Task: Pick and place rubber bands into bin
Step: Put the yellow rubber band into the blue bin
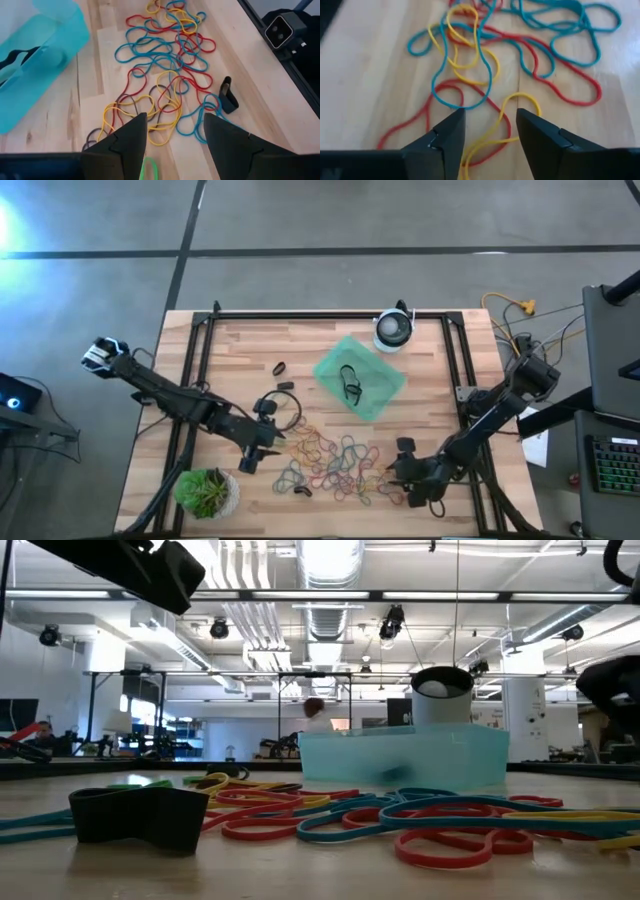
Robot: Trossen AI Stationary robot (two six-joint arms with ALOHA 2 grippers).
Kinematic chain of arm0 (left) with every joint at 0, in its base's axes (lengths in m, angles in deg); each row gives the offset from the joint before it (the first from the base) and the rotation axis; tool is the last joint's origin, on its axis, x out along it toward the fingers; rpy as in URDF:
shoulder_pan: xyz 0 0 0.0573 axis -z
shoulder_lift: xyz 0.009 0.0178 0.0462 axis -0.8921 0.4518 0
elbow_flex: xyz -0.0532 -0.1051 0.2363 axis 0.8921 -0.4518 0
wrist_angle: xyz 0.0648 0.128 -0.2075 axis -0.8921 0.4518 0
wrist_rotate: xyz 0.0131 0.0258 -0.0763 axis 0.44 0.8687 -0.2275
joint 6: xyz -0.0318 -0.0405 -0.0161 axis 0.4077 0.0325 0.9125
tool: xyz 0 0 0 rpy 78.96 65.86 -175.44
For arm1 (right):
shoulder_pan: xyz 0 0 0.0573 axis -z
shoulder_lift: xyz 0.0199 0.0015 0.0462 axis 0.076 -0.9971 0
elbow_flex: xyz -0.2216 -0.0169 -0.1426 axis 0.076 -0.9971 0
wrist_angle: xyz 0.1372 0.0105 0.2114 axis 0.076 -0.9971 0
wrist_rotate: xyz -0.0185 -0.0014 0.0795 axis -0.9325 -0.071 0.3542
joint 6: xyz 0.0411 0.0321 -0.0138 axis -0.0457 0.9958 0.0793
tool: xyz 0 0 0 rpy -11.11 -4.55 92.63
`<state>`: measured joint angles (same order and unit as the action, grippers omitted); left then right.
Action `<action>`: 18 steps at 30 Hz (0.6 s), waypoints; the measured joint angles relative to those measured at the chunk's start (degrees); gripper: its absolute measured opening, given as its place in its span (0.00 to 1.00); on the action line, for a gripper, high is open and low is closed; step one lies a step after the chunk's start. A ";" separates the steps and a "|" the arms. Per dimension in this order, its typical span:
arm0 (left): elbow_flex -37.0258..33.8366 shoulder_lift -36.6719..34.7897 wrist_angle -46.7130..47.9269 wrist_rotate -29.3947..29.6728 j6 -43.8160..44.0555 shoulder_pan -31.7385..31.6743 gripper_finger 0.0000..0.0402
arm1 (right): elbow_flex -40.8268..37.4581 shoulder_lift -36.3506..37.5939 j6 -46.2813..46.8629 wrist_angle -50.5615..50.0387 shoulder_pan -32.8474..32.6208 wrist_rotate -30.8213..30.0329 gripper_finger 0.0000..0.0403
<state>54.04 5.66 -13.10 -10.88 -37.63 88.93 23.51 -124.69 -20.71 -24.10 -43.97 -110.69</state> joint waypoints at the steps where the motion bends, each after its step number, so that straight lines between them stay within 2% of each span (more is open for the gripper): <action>1: -0.01 0.00 0.01 0.00 0.00 0.01 0.45 | 0.00 -0.53 0.04 -0.03 0.02 0.14 0.42; 9: -0.01 0.00 -0.48 0.00 0.02 0.01 0.45 | 0.11 -1.93 0.17 0.20 -0.03 0.25 0.37; 18: -0.05 0.00 -0.63 0.00 0.02 0.01 0.45 | 0.09 -1.87 -1.56 -0.26 -0.03 0.54 0.12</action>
<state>53.98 5.66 -13.72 -10.88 -37.60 88.94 23.60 -126.57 -22.26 -24.36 -44.00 -110.15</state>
